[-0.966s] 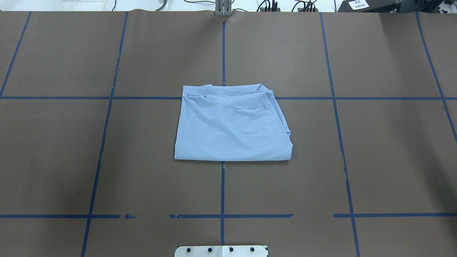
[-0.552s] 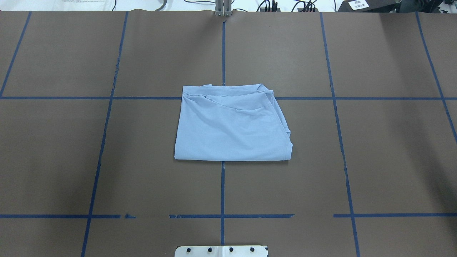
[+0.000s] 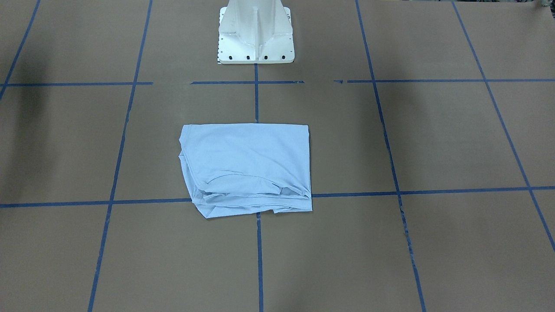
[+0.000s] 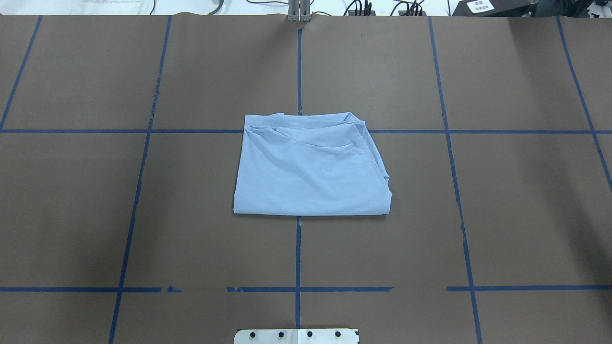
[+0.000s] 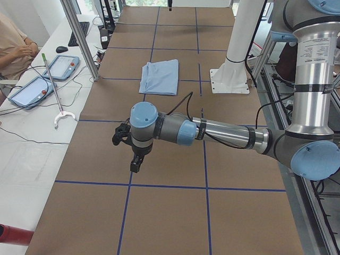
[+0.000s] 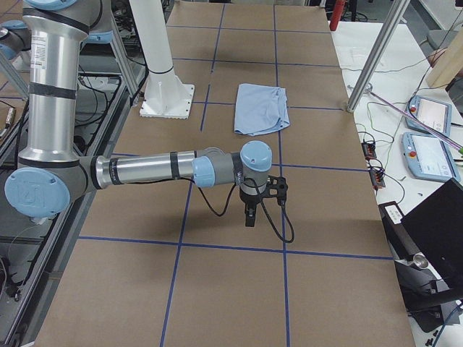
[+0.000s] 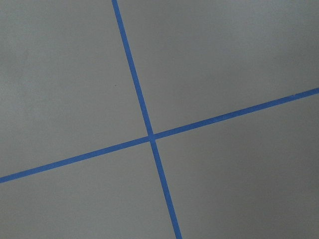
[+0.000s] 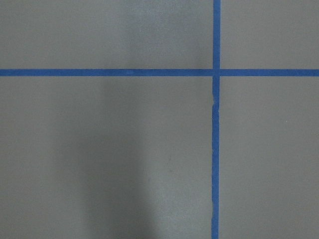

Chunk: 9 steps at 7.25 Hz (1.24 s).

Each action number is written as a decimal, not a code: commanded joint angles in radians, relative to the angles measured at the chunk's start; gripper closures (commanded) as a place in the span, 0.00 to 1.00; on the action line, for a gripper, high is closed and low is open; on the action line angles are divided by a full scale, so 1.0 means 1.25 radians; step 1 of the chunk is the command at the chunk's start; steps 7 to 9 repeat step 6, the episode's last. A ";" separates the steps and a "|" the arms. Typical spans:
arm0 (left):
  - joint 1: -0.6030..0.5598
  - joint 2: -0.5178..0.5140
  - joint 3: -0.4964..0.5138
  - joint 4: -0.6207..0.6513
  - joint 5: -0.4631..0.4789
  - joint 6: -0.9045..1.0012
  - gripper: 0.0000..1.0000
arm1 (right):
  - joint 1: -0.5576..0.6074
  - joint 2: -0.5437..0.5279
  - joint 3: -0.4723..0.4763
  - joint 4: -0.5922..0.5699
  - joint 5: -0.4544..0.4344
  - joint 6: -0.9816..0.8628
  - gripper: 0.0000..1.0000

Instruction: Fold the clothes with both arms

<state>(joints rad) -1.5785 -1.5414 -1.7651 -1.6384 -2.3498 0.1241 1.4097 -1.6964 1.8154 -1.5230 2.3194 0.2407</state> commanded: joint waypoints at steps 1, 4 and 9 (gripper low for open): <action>0.000 0.000 0.001 0.000 0.000 0.000 0.00 | 0.000 -0.001 0.003 0.006 0.000 0.001 0.00; 0.000 0.000 0.001 -0.012 0.000 0.000 0.00 | 0.000 0.001 -0.003 0.006 -0.001 0.001 0.00; 0.000 0.000 0.000 -0.015 0.001 0.003 0.00 | -0.001 0.002 -0.004 0.005 -0.002 0.003 0.00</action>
